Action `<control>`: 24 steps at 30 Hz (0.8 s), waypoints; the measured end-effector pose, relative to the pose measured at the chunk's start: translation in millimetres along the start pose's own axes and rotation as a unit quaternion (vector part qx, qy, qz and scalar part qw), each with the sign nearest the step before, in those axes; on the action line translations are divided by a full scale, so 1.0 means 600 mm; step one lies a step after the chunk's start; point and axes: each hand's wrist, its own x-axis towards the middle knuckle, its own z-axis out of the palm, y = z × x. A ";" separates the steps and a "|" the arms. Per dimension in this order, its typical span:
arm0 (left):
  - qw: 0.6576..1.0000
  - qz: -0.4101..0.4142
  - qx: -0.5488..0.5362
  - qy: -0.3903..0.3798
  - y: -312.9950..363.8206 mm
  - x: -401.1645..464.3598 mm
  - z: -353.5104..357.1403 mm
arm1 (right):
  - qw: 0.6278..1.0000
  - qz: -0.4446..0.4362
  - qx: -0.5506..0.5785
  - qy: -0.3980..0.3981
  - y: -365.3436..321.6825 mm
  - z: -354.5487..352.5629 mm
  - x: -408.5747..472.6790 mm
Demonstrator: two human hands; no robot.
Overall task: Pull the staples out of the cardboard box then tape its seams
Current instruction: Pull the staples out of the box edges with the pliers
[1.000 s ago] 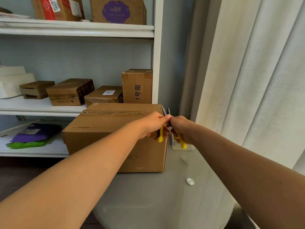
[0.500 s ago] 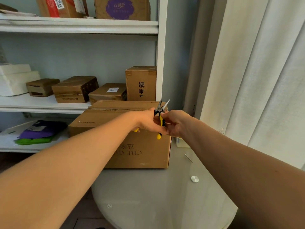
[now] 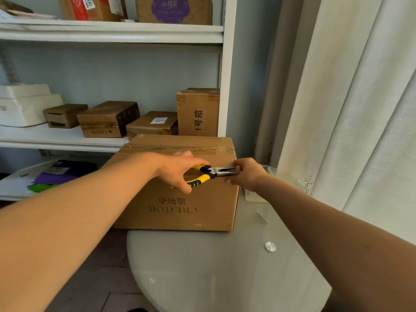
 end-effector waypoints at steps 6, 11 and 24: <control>0.999 0.001 0.039 -0.027 -0.011 0.003 -0.017 | 0.999 -0.015 -0.029 -0.002 0.006 -0.004 -0.005; 0.998 -0.005 0.053 -0.041 -0.030 0.003 -0.025 | 0.999 -0.023 -0.040 -0.001 0.004 -0.005 -0.005; 0.997 0.022 0.080 -0.009 -0.039 0.014 -0.022 | 0.997 -0.031 -0.065 0.000 0.005 -0.005 -0.003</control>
